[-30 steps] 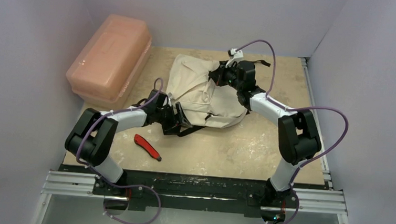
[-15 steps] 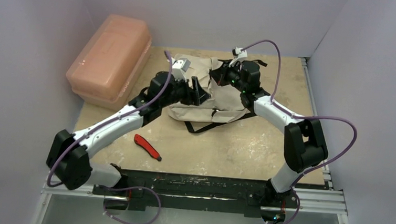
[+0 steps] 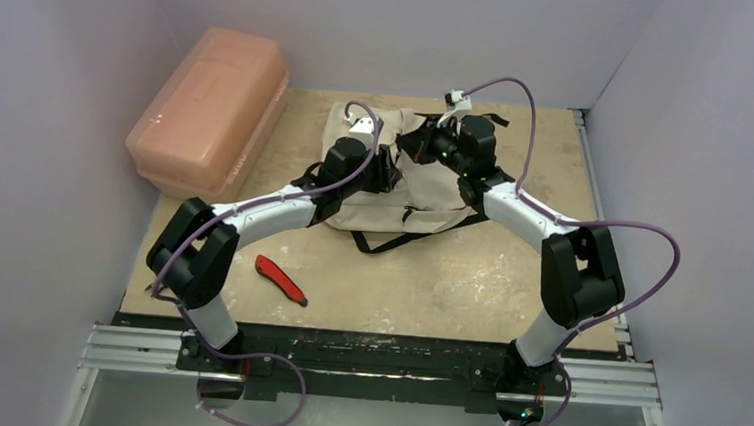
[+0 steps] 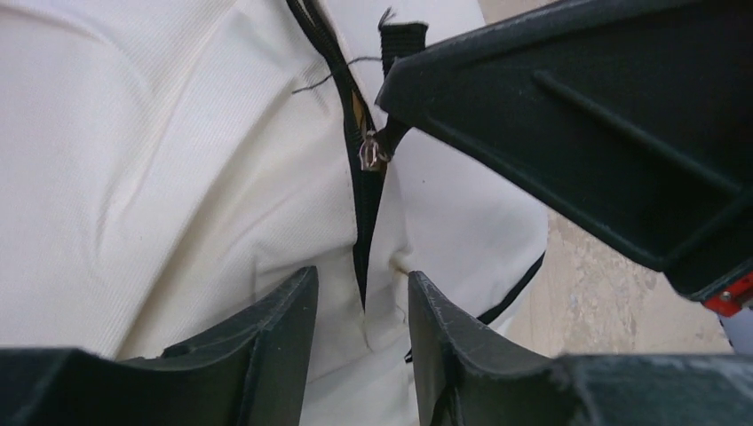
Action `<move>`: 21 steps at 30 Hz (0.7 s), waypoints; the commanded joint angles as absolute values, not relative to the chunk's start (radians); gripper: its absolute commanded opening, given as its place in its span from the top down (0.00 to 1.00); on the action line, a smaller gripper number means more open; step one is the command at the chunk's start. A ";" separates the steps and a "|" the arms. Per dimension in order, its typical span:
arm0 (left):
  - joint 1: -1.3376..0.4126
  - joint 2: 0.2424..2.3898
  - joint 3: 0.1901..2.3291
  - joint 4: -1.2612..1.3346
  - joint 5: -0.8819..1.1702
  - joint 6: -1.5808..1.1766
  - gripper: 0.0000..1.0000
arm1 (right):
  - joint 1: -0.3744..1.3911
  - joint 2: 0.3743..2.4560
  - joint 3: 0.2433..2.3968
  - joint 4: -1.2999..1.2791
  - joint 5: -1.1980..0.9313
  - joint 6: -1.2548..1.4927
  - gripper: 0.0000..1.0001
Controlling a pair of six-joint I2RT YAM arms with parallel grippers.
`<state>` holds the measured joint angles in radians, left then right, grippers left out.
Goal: Pack the student bag
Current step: Zip the student bag at the center of the board.
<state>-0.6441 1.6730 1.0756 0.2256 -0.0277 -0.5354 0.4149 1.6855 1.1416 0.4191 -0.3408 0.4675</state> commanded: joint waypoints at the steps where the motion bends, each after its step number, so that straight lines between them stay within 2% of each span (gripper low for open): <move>1: -0.651 1.717 1.147 0.303 -0.039 -0.526 0.61 | 0.419 1.608 1.145 0.534 -0.375 0.506 1.00; 5: -0.655 1.755 1.166 0.298 -0.008 -0.560 0.54 | 0.424 1.605 1.134 0.539 -0.374 0.508 1.00; 7: -0.654 1.780 1.181 0.281 -0.005 -0.579 0.55 | 0.425 1.607 1.132 0.544 -0.373 0.514 1.00; 8: -0.654 1.794 1.185 0.277 0.019 -0.582 0.61 | 0.425 1.611 1.133 0.548 -0.373 0.518 1.00; 12: -0.652 1.814 1.185 0.181 0.003 -0.592 0.98 | 0.426 1.637 1.160 0.556 -0.354 0.529 1.00; 21: -0.656 1.757 0.981 0.191 0.045 -0.595 1.00 | 0.384 1.841 1.424 0.537 -0.296 0.531 1.00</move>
